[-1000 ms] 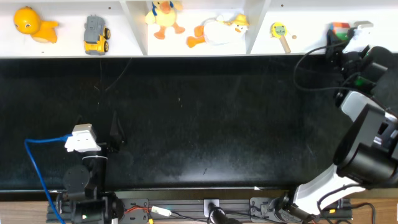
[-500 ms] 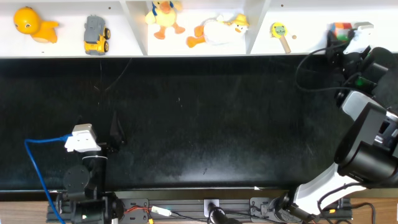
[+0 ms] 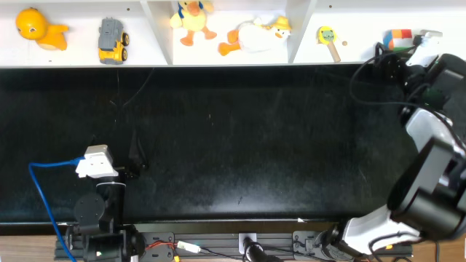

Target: Store Toys

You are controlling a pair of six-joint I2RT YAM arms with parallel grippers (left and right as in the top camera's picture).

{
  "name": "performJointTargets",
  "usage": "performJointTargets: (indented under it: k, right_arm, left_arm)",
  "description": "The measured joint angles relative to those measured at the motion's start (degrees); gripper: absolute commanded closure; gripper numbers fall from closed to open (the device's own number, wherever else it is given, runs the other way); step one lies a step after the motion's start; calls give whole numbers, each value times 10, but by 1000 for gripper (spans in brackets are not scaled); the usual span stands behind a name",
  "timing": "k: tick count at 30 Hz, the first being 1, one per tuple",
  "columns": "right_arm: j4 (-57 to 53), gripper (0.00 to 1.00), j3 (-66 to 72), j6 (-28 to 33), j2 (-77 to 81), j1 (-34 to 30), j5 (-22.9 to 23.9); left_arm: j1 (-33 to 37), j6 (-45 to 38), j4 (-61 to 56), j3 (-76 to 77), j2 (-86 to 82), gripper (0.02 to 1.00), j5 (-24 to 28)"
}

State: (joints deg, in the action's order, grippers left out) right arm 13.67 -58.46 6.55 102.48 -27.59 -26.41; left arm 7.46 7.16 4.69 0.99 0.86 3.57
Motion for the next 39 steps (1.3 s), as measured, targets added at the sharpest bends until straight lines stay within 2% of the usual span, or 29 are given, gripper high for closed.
performJointTargets:
  k: [10, 15, 19, 24, 27, 39]
  right_arm:
    - [-316, 5, -1, -90, -262, 41, 107]
    - [-471, 5, -1, -108, -351, 78, 125]
    - [-565, 7, -1, -98, -393, 137, 133]
    - [-615, 5, -1, -82, -417, 219, 133]
    - [-624, 7, -1, -78, -418, 244, 133]
    - [-643, 5, -1, -85, -418, 247, 136]
  left_arm:
    - [0, 0, 0, 0, -1, 20, 0]
    - [0, 0, 0, 0, -1, 20, 0]
    - [0, 0, 0, 0, -1, 20, 0]
    - [0, 0, 0, 0, -1, 20, 0]
    - [0, 0, 0, 0, -1, 20, 0]
    - [0, 0, 0, 0, -1, 20, 0]
